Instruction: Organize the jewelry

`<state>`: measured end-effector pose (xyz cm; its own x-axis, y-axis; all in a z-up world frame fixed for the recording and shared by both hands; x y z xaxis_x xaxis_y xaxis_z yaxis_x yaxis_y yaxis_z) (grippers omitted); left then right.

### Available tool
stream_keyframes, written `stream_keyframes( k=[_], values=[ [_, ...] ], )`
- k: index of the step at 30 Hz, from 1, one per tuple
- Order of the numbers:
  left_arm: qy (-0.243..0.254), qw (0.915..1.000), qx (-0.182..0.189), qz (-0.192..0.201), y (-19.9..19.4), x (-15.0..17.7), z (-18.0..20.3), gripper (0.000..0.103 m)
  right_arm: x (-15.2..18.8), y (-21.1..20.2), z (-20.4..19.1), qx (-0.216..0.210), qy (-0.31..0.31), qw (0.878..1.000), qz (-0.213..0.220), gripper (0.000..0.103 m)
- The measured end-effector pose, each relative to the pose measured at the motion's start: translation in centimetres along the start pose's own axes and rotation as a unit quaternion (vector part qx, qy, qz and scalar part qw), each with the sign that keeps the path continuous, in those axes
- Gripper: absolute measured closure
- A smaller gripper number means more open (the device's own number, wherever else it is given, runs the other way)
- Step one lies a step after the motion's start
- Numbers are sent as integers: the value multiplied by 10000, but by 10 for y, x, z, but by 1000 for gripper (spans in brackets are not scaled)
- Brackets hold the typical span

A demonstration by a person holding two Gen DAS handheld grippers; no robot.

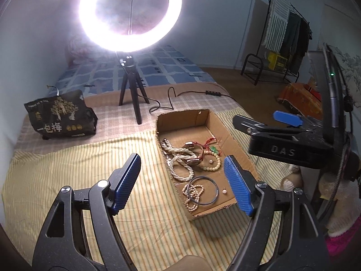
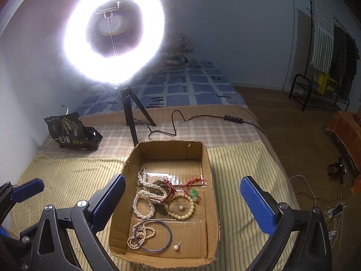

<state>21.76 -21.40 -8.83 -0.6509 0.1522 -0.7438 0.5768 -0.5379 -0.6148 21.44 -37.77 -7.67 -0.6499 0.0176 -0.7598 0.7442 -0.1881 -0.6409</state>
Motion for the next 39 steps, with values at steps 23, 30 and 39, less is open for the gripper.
stream_keyframes(
  k=[23,30,39],
  values=[
    [268,9931,-484,1032,-97,-13,-2,3,5,-104,11,294,60,9965,774,0],
    [510,9910,-546,1112,-111,-9,8,1,13,-123,13,400,14,9934,1071,0],
    [616,9903,-699,1035,-114,-4,11,0,23,-131,15,351,149,9931,1112,0]
  ],
)
Point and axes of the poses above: each gripper's, at about its wrist camera, not at the fingertips, and y roughly the way its jaws point, z to its right, x to its underside, the point moved 9 cm from there along y, roughly the way its jaws point, and after that the axes turned 12 degrees about x, right-handed, at the moved point
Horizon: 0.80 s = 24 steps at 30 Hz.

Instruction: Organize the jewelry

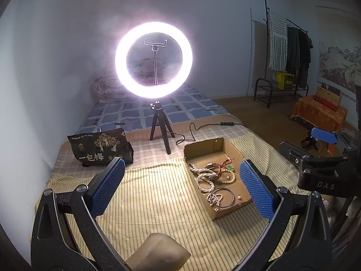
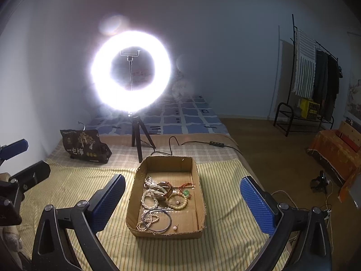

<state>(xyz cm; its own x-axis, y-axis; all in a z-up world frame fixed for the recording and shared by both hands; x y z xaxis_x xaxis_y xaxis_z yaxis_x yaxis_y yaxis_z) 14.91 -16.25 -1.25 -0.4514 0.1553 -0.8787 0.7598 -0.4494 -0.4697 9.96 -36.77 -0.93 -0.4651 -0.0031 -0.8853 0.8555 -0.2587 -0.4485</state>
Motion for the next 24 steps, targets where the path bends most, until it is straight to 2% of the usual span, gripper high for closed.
stream_keyframes(
  k=[24],
  values=[
    [63,10000,4,-15,-4,-1,5,0,6,5,5,88,103,9999,-63,0]
  ],
)
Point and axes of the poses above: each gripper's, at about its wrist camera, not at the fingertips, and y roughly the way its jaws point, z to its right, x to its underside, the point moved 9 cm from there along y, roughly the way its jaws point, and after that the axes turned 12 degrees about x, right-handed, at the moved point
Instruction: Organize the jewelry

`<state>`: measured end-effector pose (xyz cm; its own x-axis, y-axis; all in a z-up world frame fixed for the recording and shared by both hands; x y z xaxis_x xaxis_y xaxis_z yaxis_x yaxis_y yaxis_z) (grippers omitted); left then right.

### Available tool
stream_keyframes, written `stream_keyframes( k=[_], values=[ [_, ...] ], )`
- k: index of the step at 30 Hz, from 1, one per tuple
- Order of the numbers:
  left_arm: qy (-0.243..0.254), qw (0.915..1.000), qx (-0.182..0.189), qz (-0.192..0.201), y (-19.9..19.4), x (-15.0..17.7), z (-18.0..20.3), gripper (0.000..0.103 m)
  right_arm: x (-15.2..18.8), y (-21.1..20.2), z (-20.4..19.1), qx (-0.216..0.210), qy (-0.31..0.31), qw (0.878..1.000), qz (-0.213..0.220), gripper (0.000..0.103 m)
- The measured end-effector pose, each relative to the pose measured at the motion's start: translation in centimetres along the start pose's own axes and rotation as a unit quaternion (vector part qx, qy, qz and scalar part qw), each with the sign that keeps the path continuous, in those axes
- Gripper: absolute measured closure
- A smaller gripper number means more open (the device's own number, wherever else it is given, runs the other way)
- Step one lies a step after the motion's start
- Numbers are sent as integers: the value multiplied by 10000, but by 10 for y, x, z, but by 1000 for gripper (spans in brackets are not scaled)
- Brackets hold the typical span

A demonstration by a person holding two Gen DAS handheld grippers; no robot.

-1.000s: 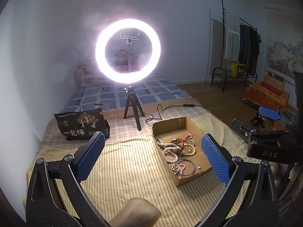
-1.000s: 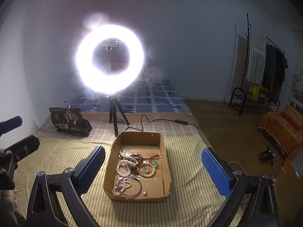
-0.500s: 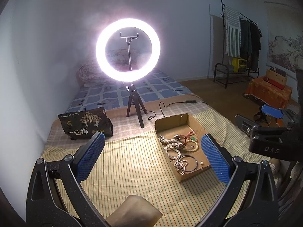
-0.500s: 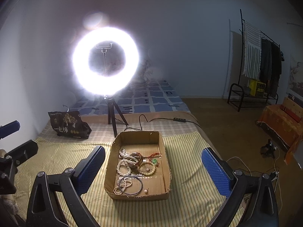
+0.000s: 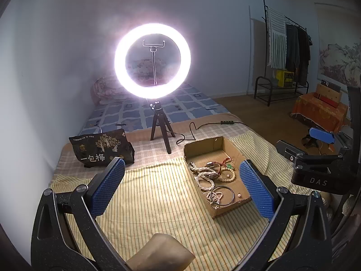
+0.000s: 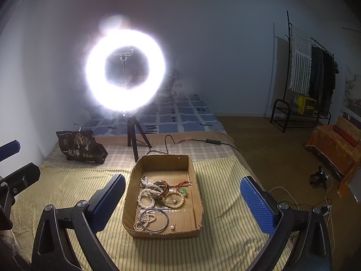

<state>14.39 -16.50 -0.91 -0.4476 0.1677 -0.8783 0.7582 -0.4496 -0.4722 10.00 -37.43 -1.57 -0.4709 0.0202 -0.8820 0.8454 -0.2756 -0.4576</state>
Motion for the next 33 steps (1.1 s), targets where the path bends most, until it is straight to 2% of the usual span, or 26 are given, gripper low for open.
stream_keyframes(
  k=[14,27,33],
  values=[
    [46,10000,20,-5,-2,-3,2,0,4,1,1,-16,1,10000,-46,0],
    [8,9996,237,-125,-2,2,10,0,6,0,-1,-44,-47,10000,-73,0],
    [77,9999,143,-55,-2,1,10,0,7,2,-1,-47,-49,9999,-119,0]
  ],
)
Point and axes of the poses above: each gripper's, at about its wrist camera, not at the fingertips, and y roughly the way its jaws point, z to its right, x to its underside, the point moved 9 cm from there along y, roughly the way its jaws point, and after that the axes turned 12 degrees about x, right-handed, at the moved point
